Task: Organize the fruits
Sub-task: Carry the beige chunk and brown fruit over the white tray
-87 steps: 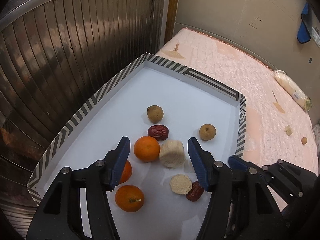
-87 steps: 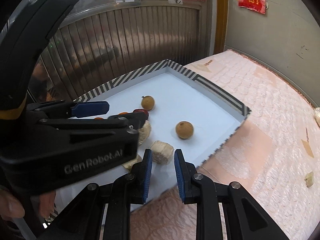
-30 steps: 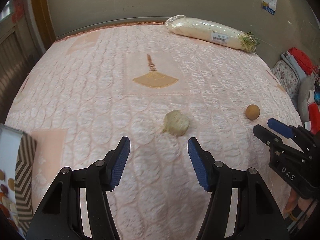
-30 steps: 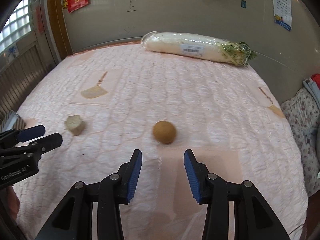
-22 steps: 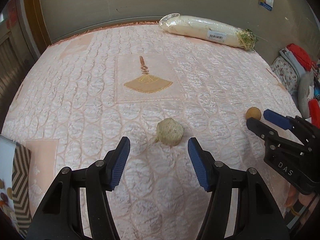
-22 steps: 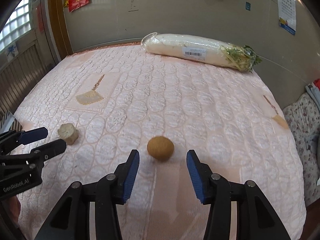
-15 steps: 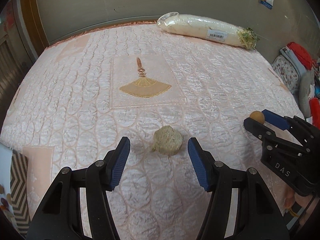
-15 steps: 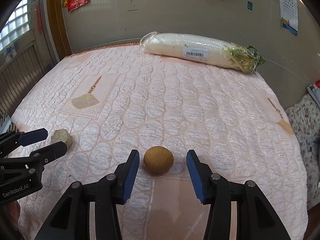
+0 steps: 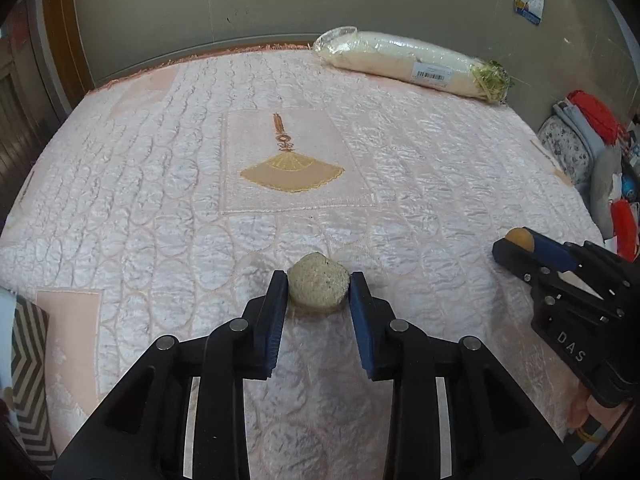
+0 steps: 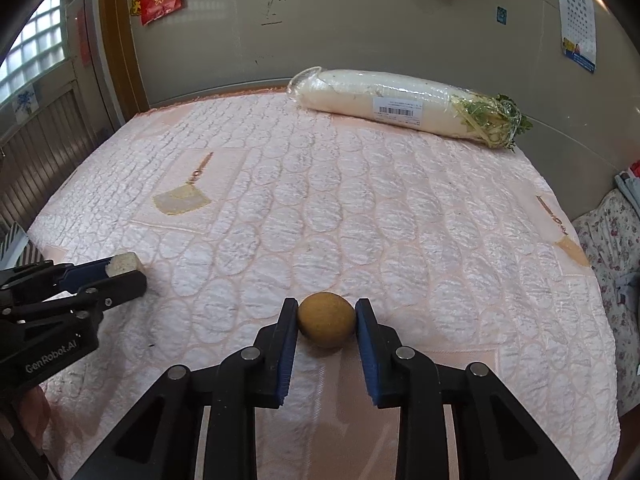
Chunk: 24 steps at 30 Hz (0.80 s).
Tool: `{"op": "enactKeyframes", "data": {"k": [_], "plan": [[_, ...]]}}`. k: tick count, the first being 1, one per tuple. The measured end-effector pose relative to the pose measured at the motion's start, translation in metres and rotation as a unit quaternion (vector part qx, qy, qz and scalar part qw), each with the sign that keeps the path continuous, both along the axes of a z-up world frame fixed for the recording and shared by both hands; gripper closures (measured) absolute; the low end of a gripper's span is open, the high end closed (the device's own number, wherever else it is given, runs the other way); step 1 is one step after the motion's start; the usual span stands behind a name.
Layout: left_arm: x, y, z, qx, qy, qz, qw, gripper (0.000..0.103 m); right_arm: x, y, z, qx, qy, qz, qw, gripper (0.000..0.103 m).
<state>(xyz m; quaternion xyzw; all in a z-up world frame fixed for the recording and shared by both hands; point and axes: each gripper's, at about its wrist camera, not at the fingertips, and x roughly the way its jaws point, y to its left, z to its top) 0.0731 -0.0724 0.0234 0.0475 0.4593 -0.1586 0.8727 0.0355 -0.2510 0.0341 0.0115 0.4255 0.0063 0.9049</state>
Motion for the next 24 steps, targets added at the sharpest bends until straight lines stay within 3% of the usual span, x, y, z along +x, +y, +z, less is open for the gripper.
{"op": "enactKeyframes", "data": {"k": [10,24], "plan": [[-0.026,0.039,0.005,-0.028,0.016,0.014,0.9994,0.072,-0.021,0.034,0.006,0.01,-0.003,0.018,1.0,0.075],[-0.084,0.094,0.031,-0.022,-0.02,0.039,0.9988,0.072,-0.057,0.099,0.019,0.025,-0.018,0.058,0.998,0.075]]}}
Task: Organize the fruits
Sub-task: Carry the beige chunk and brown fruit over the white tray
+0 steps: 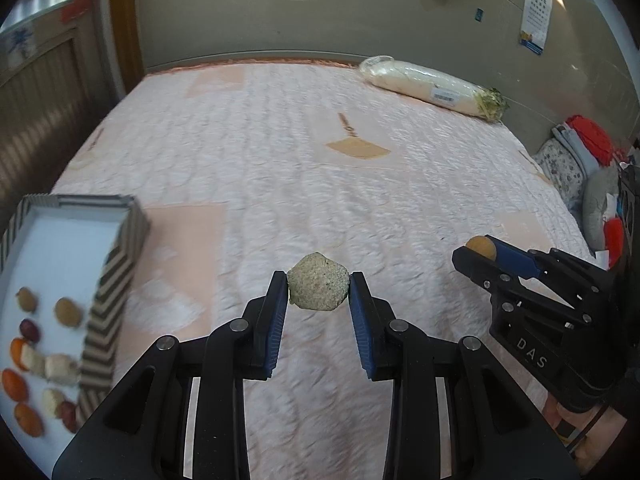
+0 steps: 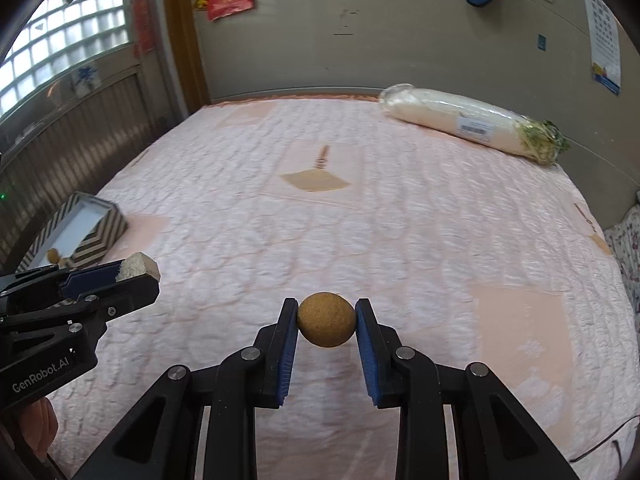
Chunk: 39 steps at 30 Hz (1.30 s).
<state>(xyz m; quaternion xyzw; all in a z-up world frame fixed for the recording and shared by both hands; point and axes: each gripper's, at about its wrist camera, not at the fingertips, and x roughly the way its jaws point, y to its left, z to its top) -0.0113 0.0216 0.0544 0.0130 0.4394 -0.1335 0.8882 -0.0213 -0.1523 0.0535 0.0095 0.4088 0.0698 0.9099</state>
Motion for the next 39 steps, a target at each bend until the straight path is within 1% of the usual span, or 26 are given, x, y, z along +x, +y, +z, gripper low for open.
{"op": "enactKeyframes", "data": {"k": [3,11,20,28,39], "plan": [[-0.007,0.012,0.001,0.006,-0.003,0.014,0.9999,0.072,-0.005,0.014,0.001,0.004,-0.002,0.009,1.0,0.075],[-0.025,0.045,0.009,0.02,-0.015,0.047,0.9986,0.072,-0.019,0.062,0.007,-0.003,-0.005,0.046,0.999,0.075],[-0.043,0.09,0.017,0.023,-0.025,0.092,0.9952,0.072,-0.03,0.11,0.021,-0.006,-0.02,0.088,0.996,0.075],[-0.056,0.132,0.023,0.032,-0.031,0.133,0.9901,0.072,-0.035,0.164,0.03,-0.01,-0.031,0.142,0.989,0.075],[-0.072,0.187,0.017,0.036,-0.024,0.183,0.9821,0.072,-0.037,0.23,0.036,-0.014,-0.033,0.208,0.977,0.075]]}}
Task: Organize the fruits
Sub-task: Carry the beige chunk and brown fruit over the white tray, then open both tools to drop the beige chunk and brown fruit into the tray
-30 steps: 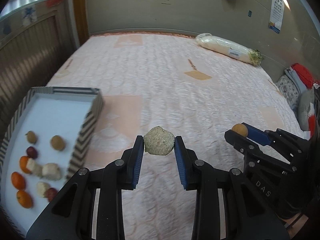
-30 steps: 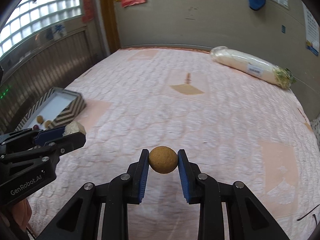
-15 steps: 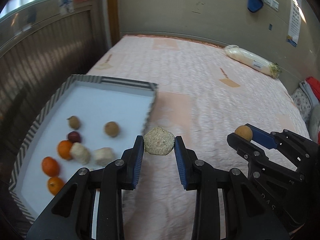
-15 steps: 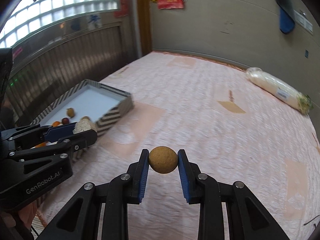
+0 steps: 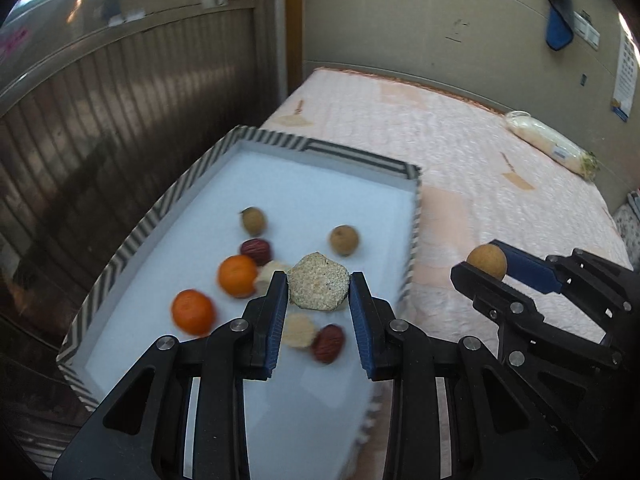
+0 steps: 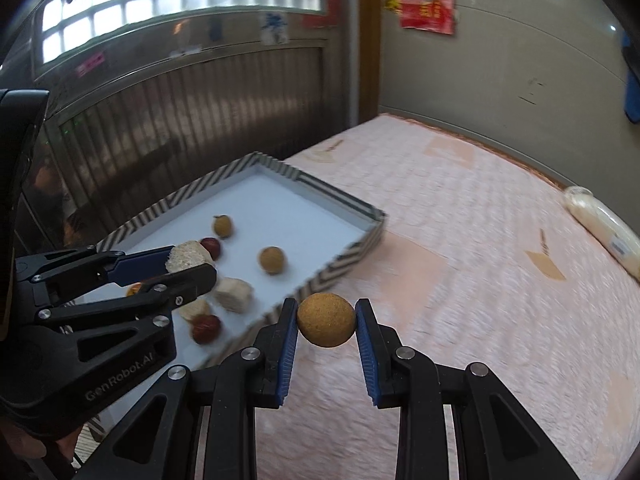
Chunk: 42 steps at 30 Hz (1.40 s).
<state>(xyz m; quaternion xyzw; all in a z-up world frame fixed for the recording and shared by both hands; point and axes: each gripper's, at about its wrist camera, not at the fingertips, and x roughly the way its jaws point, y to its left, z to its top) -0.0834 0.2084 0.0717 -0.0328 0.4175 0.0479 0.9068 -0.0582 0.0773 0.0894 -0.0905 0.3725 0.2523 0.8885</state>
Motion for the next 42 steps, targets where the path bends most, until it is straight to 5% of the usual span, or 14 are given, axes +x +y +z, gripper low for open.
{"op": "enactKeyframes", "data": {"k": [15,35,42], "plan": [[-0.02,0.039,-0.018,-0.013,0.022,0.027,0.9993,0.072,0.012,0.065,-0.017,-0.006,0.023,0.056,0.998,0.075],[-0.01,0.039,-0.027,0.002,0.026,0.045,0.9986,0.072,0.046,0.081,-0.039,0.002,0.051,0.056,0.997,0.074],[-0.013,0.042,-0.026,0.003,0.023,0.056,0.9982,0.06,0.04,0.073,-0.035,0.02,0.051,0.051,0.997,0.068]]}}
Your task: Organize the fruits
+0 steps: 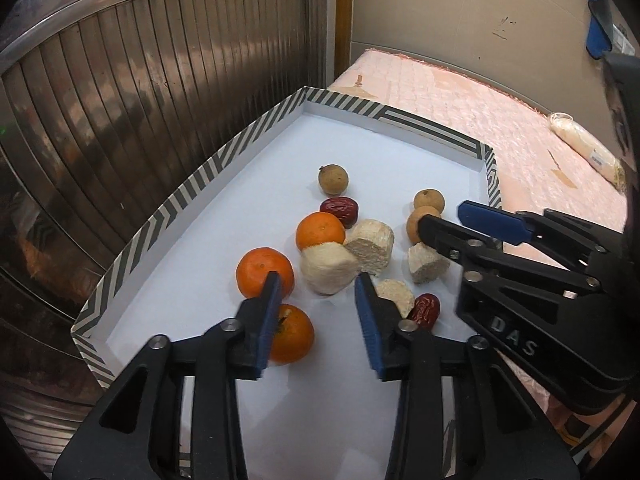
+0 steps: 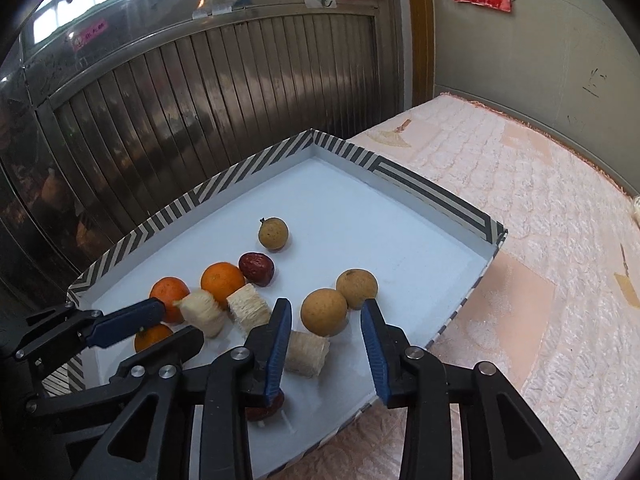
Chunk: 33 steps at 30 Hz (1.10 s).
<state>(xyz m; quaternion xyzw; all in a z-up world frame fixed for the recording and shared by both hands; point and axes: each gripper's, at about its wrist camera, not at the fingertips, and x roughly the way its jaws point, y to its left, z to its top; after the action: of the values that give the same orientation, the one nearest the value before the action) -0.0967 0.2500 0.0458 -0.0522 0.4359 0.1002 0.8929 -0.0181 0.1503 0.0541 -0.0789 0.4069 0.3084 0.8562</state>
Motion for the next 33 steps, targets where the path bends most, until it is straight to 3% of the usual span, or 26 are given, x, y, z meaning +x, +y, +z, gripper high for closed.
{"op": "enactKeyframes", "data": {"k": [3,9,11,12,15,25,27,29,33], "plan": [[-0.003,0.001,0.001,-0.01,-0.006,0.004,0.9999,0.052,-0.007,-0.007,0.006,0.005,-0.012,-0.011,1.0,0.068],[-0.015,-0.005,0.009,-0.012,-0.03,0.007,0.9994,0.052,-0.035,-0.027,0.025,0.015,-0.058,-0.036,0.998,0.066],[-0.019,-0.007,0.013,-0.009,-0.04,0.009,0.9991,0.052,-0.043,-0.036,0.03,0.024,-0.071,-0.049,0.996,0.054],[-0.021,-0.009,0.015,-0.006,-0.044,0.01,0.999,0.052,-0.047,-0.043,0.034,0.035,-0.077,-0.056,0.995,0.053],[-0.025,-0.014,0.02,0.008,-0.055,0.013,0.9984,0.052,-0.058,-0.055,0.041,0.057,-0.082,-0.069,0.993,0.052],[-0.038,-0.017,0.023,0.011,-0.07,0.031,0.997,0.052,-0.081,-0.063,0.041,0.053,-0.099,-0.079,0.991,0.049],[-0.042,-0.015,0.024,0.013,-0.075,0.037,0.9964,0.052,-0.083,-0.064,0.041,0.052,-0.102,-0.077,0.99,0.046],[-0.044,-0.014,0.025,0.014,-0.079,0.042,0.9959,0.052,-0.084,-0.064,0.041,0.051,-0.105,-0.081,0.99,0.035],[-0.045,-0.012,0.025,0.012,-0.077,0.044,0.996,0.052,-0.086,-0.069,0.043,0.065,-0.108,-0.086,0.988,0.033]]}}
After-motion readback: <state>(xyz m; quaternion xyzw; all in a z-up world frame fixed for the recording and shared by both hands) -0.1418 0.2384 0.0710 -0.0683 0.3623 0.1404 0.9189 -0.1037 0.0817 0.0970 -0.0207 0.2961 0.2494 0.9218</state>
